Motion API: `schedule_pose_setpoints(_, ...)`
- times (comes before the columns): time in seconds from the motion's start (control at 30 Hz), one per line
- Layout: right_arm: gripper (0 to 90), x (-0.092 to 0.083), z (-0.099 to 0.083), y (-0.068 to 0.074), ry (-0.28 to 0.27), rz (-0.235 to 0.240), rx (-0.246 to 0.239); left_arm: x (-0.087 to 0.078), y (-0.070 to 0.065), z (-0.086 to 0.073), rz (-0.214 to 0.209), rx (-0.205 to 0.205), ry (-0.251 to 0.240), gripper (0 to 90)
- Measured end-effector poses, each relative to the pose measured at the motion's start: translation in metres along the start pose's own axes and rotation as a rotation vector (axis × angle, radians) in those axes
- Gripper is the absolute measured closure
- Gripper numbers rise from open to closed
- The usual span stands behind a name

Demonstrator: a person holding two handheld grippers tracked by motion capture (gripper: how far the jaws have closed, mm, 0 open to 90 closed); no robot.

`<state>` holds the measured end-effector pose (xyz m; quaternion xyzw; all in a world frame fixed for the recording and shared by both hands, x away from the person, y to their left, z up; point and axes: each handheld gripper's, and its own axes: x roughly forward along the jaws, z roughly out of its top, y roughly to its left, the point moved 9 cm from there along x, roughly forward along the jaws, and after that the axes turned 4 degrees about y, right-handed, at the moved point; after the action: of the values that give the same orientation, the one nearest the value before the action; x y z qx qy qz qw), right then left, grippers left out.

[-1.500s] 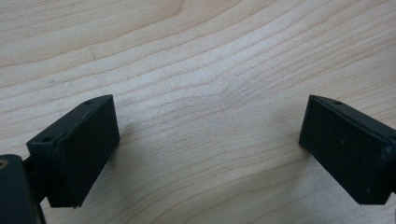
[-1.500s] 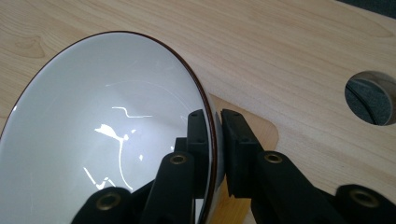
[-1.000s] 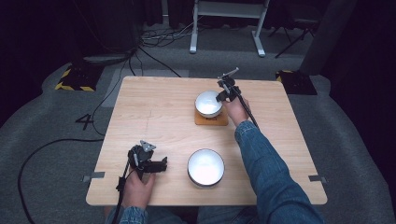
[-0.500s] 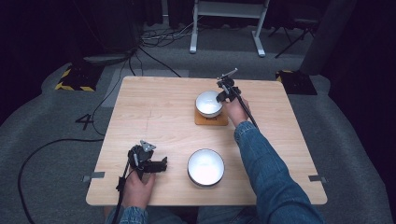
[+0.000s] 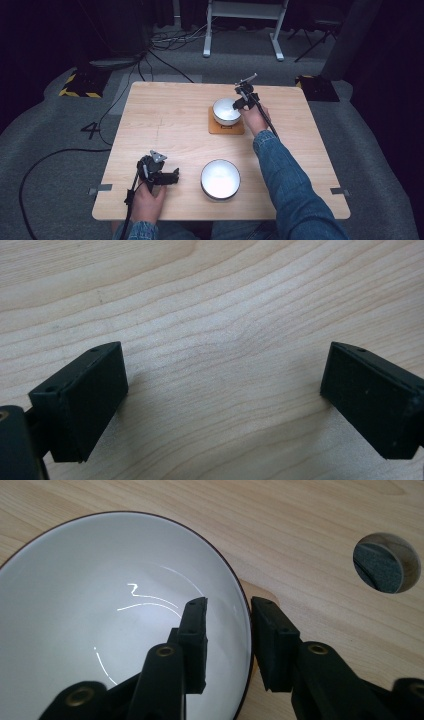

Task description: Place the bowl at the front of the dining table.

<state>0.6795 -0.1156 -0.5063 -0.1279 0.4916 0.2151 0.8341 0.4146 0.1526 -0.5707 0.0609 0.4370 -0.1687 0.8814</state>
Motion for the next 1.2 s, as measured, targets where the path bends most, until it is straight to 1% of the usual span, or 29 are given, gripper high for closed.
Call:
schedule_pose_setpoints(0.03, 63.8, -0.003, 0.001, 0.0, -0.01, 0.004, -0.007, 0.0, 0.0, 0.0, 0.0, 0.0, 0.0, 5.0)
schedule_pose_setpoints(0.13, 62.5, -0.008, 0.003, 0.002, -0.02, 0.009, -0.013, 0.0, 0.0, 0.0, 0.0, 0.0, 0.0, 5.0)
schedule_pose_setpoints(0.17, 60.4, -0.013, 0.004, 0.002, -0.036, 0.004, -0.027, 0.0, 0.0, 0.0, 0.0, 0.0, 0.0, 5.0)
schedule_pose_setpoints(0.23, 60.3, -0.015, 0.004, 0.002, -0.036, 0.0, -0.034, 0.0, 0.0, 0.0, 0.0, 0.0, 0.0, 5.0)
schedule_pose_setpoints(0.27, 60.2, -0.019, 0.004, 0.002, -0.042, 0.003, -0.045, 0.0, 0.0, 0.0, 0.001, 0.001, 0.0, 5.0)
schedule_pose_setpoints(0.3, 59.4, -0.027, 0.004, 0.004, -0.052, 0.012, -0.037, 0.0, 0.0, 0.0, 0.001, 0.001, 0.0, 5.0)
schedule_pose_setpoints(0.4, 59.2, -0.033, 0.004, 0.006, -0.061, 0.016, -0.052, 0.0, 0.0, 0.0, 0.003, 0.001, -0.001, 5.0)
schedule_pose_setpoints(0.47, 58.8, -0.046, 0.005, 0.011, -0.082, 0.031, -0.089, 0.0, 0.0, 0.0, 0.002, 0.001, -0.002, 4.9)
schedule_pose_setpoints(0.53, 58.7, -0.049, 0.006, 0.013, -0.086, 0.04, -0.087, 0.0, 0.0, 0.0, 0.003, 0.001, -0.002, 5.0)
schedule_pose_setpoints(0.57, 58.4, -0.053, 0.006, 0.015, -0.095, 0.049, -0.107, 0.0, 0.0, 0.0, 0.003, 0.001, -0.002, 4.9)
schedule_pose_setpoints(0.6, 58.0, -0.061, 0.006, 0.02, -0.108, 0.069, -0.126, 0.0, 0.0, 0.0, 0.004, 0.001, -0.002, 5.0)
schedule_pose_setpoints(0.63, 58.0, -0.061, 0.006, 0.02, -0.108, 0.069, -0.126, 0.0, 0.0, 0.0, 0.004, 0.001, -0.002, 5.0)
schedule_pose_setpoints(0.67, 57.9, -0.069, 0.004, 0.024, -0.115, 0.083, -0.138, 0.0, 0.0, 0.0, 0.004, 0.001, -0.002, 5.0)
schedule_pose_setpoints(0.7, 57.9, -0.069, 0.004, 0.024, -0.115, 0.083, -0.138, 0.0, 0.0, 0.0, 0.004, 0.001, -0.002, 5.0)
schedule_pose_setpoints(0.77, 57.7, -0.079, 0.001, 0.029, -0.122, 0.1, -0.136, 0.0, 0.0, 0.0, 0.004, 0.0, -0.002, 5.0)
schedule_pose_setpoints(0.8, 57.5, -0.087, -0.001, 0.034, -0.144, 0.122, -0.152, 0.0, 0.0, 0.0, 0.004, 0.0, -0.002, 5.0)
schedule_pose_setpoints(0.83, 57.5, -0.087, -0.001, 0.034, -0.144, 0.122, -0.152, 0.0, 0.0, 0.0, 0.004, 0.0, -0.002, 4.9)
schedule_pose_setpoints(0.87, 57.5, -0.09, -0.003, 0.035, -0.143, 0.13, -0.162, 0.0, 0.0, 0.0, 0.003, 0.0, -0.002, 4.9)
schedule_pose_setpoints(0.9, 57.2, -0.1, -0.006, 0.041, -0.152, 0.142, -0.18, 0.0, 0.0, 0.0, 0.003, 0.0, -0.002, 5.0)
schedule_pose_setpoints(0.93, 56.7, -0.104, -0.007, 0.043, -0.156, 0.147, -0.176, 0.0, 0.0, 0.0, 0.002, 0.0, -0.002, 5.0)
schedule_pose_setpoints(0.97, 56.7, -0.104, -0.007, 0.043, -0.156, 0.147, -0.176, 0.0, 0.0, 0.0, 0.002, 0.0, -0.002, 5.0)
schedule_pose_setpoints(1.0, 55.9, -0.108, -0.009, 0.045, -0.162, 0.151, -0.188, 0.0, 0.0, 0.0, 0.001, 0.001, -0.001, 5.0)
schedule_pose_setpoints(1.03, 55.6, -0.12, -0.014, 0.05, -0.176, 0.159, -0.216, 0.0, 0.0, 0.0, 0.001, 0.0, 0.0, 5.0)
schedule_pose_setpoints(1.07, 55.6, -0.12, -0.014, 0.05, -0.176, 0.159, -0.216, 0.0, 0.0, 0.0, 0.001, 0.0, 0.0, 5.0)
schedule_pose_setpoints(1.1, 55.6, -0.124, -0.016, 0.052, -0.182, 0.167, -0.228, 0.0, 0.0, 0.0, 0.001, 0.0, 0.0, 5.0)
schedule_pose_setpoints(1.13, 55.7, -0.13, -0.018, 0.055, -0.194, 0.173, -0.245, 0.0, 0.0, 0.0, 0.001, 0.0, 0.0, 5.0)
schedule_pose_setpoints(1.17, 55.7, -0.139, -0.023, 0.061, -0.198, 0.186, -0.249, 0.0, 0.0, 0.0, 0.001, 0.0, 0.0, 5.0)
schedule_pose_setpoints(1.2, 55.7, -0.139, -0.023, 0.061, -0.198, 0.186, -0.249, 0.0, 0.0, 0.0, 0.001, 0.0, -0.001, 5.0)
